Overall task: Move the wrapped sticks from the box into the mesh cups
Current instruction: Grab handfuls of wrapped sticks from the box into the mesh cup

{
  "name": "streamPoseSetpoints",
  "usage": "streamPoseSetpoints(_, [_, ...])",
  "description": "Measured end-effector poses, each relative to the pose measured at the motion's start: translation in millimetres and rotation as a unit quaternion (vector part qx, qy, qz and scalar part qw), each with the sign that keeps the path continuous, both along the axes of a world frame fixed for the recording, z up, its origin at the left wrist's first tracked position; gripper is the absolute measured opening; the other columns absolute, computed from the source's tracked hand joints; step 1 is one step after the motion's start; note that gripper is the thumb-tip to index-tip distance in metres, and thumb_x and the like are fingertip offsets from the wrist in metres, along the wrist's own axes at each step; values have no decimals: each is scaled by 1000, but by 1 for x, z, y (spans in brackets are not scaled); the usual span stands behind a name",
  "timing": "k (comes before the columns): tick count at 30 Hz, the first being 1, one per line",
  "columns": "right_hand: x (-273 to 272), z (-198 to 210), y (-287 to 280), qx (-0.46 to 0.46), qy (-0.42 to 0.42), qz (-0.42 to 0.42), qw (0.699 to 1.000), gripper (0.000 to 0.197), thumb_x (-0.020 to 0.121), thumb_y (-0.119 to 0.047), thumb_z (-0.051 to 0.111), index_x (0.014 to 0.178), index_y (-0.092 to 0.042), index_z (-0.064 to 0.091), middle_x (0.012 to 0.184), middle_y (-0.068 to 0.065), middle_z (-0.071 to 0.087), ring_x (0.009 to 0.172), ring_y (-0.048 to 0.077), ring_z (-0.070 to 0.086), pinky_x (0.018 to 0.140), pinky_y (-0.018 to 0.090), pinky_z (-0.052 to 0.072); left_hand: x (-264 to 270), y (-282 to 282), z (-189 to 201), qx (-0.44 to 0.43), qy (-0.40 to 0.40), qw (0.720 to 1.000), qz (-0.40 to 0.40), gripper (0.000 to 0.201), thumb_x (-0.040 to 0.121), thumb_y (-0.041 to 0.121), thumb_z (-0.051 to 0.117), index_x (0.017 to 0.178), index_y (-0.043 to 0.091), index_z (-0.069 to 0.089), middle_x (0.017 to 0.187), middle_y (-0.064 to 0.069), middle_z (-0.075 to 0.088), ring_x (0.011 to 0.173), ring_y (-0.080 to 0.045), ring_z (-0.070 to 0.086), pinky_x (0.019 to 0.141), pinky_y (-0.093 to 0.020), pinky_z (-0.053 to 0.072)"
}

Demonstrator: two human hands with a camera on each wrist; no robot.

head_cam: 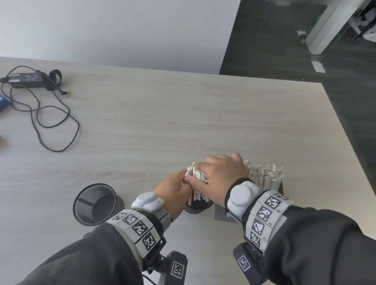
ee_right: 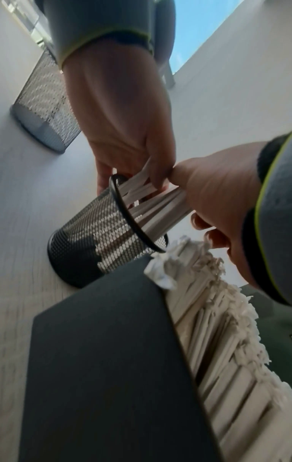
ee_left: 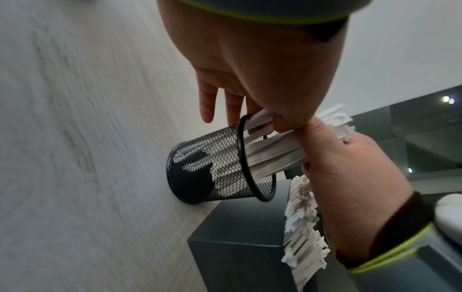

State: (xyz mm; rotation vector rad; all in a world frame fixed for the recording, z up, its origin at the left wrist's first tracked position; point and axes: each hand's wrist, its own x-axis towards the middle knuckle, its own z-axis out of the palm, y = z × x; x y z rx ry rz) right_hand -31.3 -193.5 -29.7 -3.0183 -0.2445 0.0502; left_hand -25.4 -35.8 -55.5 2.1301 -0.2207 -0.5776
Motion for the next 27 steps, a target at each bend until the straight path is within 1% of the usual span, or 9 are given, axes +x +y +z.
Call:
streamPoseSetpoints(4, [0,6,0,-23,84,-14,996,54,80,-81,35,102,-36,57,79,-9,71,82,19,64,86,42,26,-9,2,-3,10,8,1000,-13,43,83,21,59,123,34,50,87,13,59,73,-5,56,61,-22,41])
streamPoseSetpoints(7, [-4,10,-2,21,117,-28,992,59,74,-84,42,114,-42,53,86,-12,70,88,15,62,89,42,26,-9,0,-7,10,3,1000,-3,60,76,35,70,131,32,47,96,10,65,82,-10,62,70,-27,50])
streamPoseSetpoints(10, [-14,22,-17,111,77,-39,990,61,76,-80,46,126,-46,52,89,-19,63,92,6,54,91,39,26,-7,-3,-9,15,-2,1000,0,62,76,42,72,132,34,45,104,7,67,88,-12,65,74,-32,53])
streamPoseSetpoints(14, [-36,25,-61,246,-38,-119,961,28,91,-53,52,112,-37,63,90,-21,61,89,3,57,88,35,39,-1,0,-10,42,-2,999,1,68,77,44,73,137,36,41,109,5,65,91,-15,62,77,-28,47])
streamPoseSetpoints(16, [-46,21,-83,307,-31,-184,933,11,94,-35,57,95,-31,66,87,-16,64,84,3,59,76,29,46,2,4,-12,52,5,999,12,68,76,48,72,136,37,42,108,6,66,92,-15,63,78,-30,50])
streamPoseSetpoints(19, [-65,11,-109,297,31,-254,920,12,92,-27,61,81,-32,65,82,-12,67,76,5,61,69,27,47,6,2,-14,52,21,998,29,69,68,59,71,129,40,45,100,8,69,84,-12,66,73,-31,54])
streamPoseSetpoints(22, [-81,-1,-118,266,96,-230,931,11,87,-21,66,95,-28,70,91,-14,68,83,7,64,79,31,54,8,-5,-15,60,29,997,46,65,75,56,73,131,34,49,99,6,69,83,-15,65,70,-29,50])
streamPoseSetpoints(25, [-84,-5,-114,221,142,-183,947,30,86,-26,68,116,-24,68,102,-15,62,90,6,61,84,22,48,10,-8,-15,77,27,995,53,63,82,57,67,135,28,50,103,0,69,87,-20,65,72,-31,50])
streamPoseSetpoints(27, [-80,-6,-110,187,179,-151,954,49,86,-35,69,133,-27,59,117,-11,58,104,9,57,87,19,41,11,-8,-15,86,26,994,53,60,85,56,63,136,28,50,106,-2,71,92,-23,65,78,-33,52])
